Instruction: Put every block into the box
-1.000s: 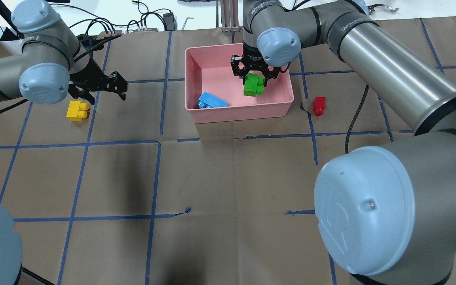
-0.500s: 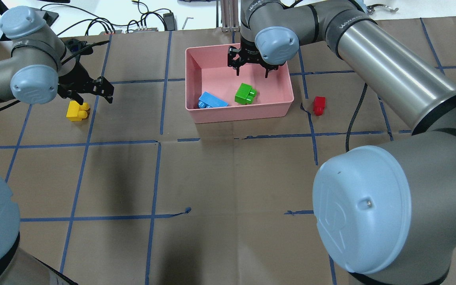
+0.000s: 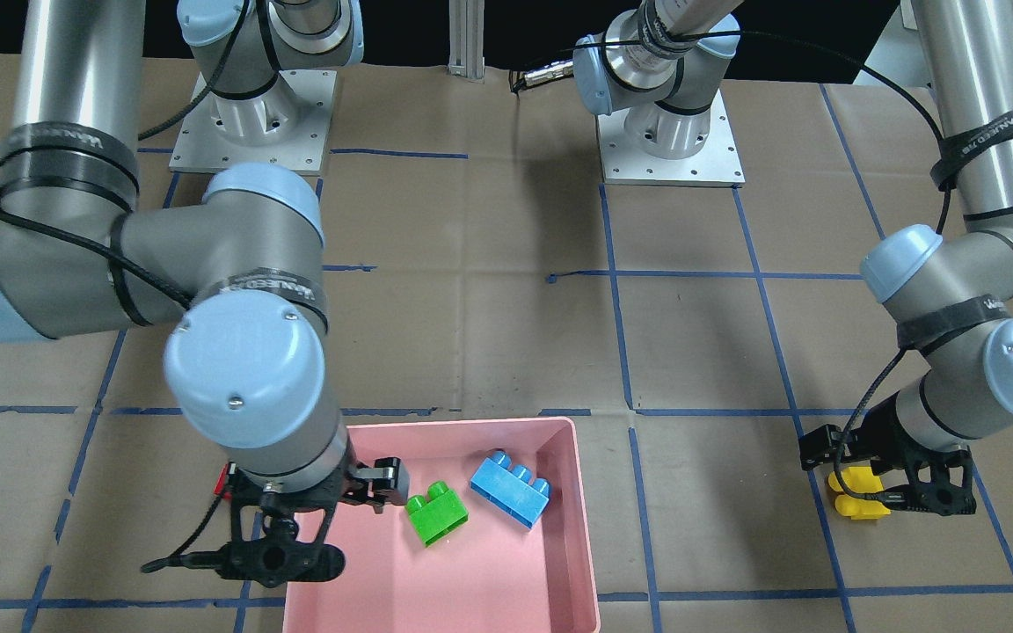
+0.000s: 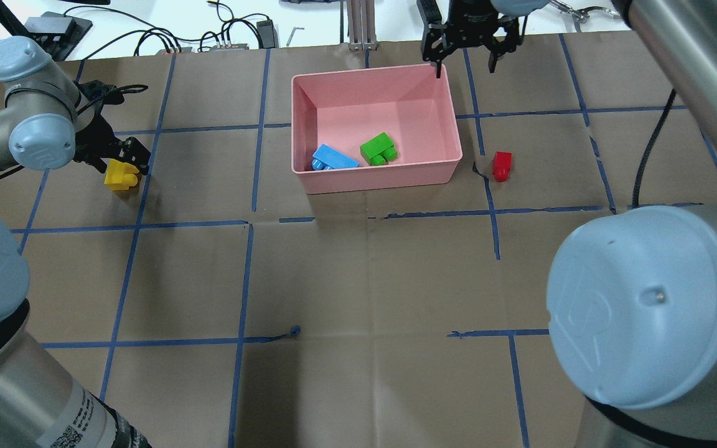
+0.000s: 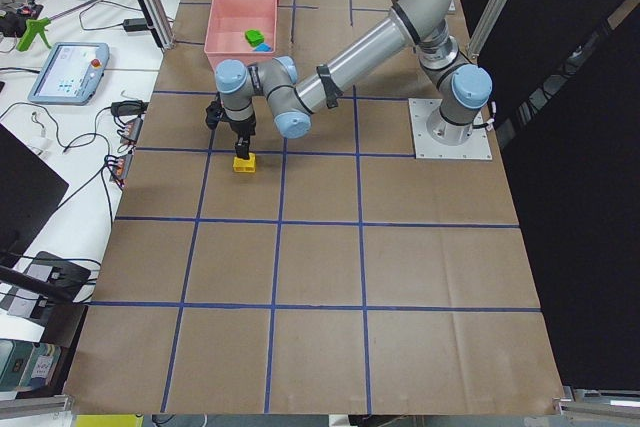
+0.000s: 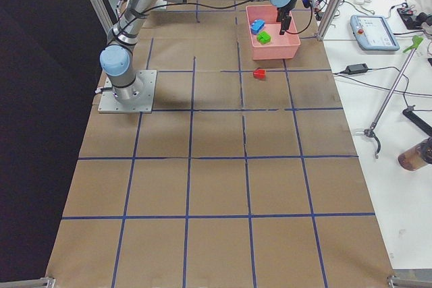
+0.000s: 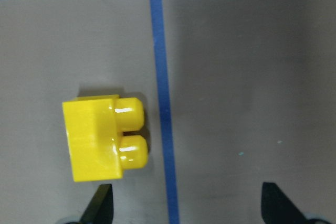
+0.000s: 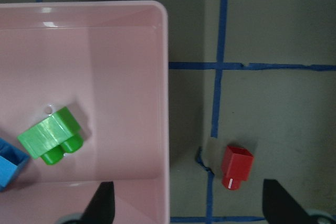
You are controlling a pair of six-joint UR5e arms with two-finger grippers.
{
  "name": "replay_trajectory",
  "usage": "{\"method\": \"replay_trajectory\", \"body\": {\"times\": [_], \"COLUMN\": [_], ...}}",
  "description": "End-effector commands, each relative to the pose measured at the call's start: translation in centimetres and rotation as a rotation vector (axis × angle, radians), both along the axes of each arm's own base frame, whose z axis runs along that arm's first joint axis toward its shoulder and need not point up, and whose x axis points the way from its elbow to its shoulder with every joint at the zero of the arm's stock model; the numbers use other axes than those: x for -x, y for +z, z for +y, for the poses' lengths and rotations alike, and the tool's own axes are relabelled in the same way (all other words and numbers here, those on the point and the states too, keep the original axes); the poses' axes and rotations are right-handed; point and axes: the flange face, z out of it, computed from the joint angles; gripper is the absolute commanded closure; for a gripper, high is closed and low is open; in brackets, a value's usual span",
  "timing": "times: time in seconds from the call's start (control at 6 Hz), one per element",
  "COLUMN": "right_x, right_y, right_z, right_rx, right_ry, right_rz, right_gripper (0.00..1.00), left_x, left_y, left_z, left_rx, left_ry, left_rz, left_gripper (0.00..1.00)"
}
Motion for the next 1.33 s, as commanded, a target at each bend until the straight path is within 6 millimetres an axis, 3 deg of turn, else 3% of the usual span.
{"method": "replay_trajectory", "body": {"times": [0.0, 0.17, 0.5, 0.67, 1.0, 1.17], "right_x": [8.2, 9.2, 8.7, 8.5, 7.6, 7.8], "right_y": [-2.0, -4.1, -9.8, -12.9, -16.5, -18.3], "right_z": [0.2, 2.1, 5.7, 6.5, 6.8, 6.9], "right_rx": [-0.076, -0.121, -0.064, 0.008, 0.019, -0.01], "right_ry": [0.009, -0.022, -0.075, -0.077, -0.132, -0.133], "right_rz": [-0.014, -0.02, -0.017, -0.016, -0.079, -0.078], "right_gripper": [0.02, 0.04, 0.03, 0.01, 0.01, 0.01], "left_x": [-1.8, -1.7, -1.0, -1.0, -1.2, -1.1], "left_y": [-0.6, -1.1, -2.5, -2.8, -3.9, -3.6], "left_z": [-1.2, -1.3, -1.3, -1.3, -1.4, -1.2], "left_rx": [-0.007, -0.009, -0.006, -0.008, -0.027, -0.03], "left_ry": [-0.036, -0.031, -0.012, -0.02, -0.018, -0.017], "left_rz": [-0.098, -0.087, -0.017, -0.018, -0.02, -0.019], "left_gripper": [0.02, 0.02, 0.01, 0.01, 0.04, 0.21]}}
